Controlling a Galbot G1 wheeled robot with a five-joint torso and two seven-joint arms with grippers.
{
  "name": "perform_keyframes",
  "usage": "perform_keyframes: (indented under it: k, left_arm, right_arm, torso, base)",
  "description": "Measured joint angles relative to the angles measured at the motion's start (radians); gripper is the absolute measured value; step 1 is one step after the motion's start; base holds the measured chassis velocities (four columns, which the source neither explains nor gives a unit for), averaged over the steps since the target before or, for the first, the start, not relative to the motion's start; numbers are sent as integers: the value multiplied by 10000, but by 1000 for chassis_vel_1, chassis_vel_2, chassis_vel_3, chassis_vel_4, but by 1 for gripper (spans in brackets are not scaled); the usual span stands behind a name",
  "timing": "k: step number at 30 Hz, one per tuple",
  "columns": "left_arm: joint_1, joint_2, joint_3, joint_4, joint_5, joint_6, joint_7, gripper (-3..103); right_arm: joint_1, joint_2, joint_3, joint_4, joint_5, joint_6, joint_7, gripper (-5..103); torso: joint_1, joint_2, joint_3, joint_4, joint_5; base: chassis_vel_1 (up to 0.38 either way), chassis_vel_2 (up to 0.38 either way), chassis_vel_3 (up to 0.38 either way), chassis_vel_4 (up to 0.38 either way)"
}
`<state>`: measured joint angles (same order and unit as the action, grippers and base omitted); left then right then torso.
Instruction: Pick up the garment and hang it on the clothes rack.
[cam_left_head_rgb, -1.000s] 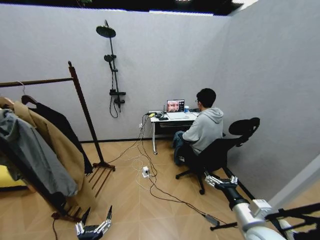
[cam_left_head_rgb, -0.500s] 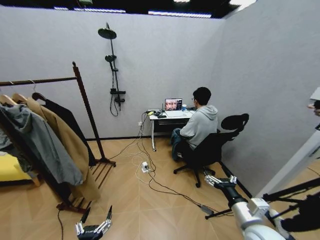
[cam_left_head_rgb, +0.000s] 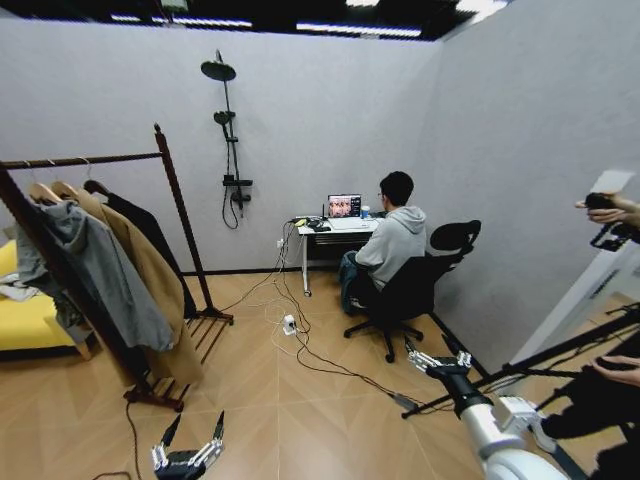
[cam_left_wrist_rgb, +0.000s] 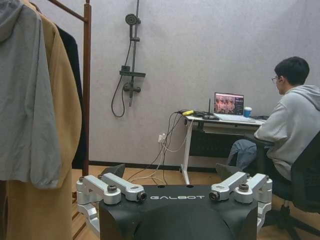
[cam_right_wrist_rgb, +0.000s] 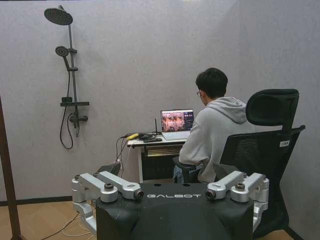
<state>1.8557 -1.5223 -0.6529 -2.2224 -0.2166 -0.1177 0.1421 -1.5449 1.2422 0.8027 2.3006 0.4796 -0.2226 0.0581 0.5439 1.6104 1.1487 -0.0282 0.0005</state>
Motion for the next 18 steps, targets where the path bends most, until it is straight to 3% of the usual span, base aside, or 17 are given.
perform_keyframes:
  k: [11,18]
  left_arm:
    - [1,0,0,0,0,0,1,100]
    - [0,0,0,0,0,0,1,100]
  right_arm:
    - [67,19,-123,-121,-175,287,-105,100]
    - [175,42,-144,-283,-362,472,-160,100]
  torso:
    - [-16,9,-6,-3,-4]
    - [-14,7,-4,-1,-4]
  base:
    - [266,-273,-268,275]
    - [64,-55,-81,80]
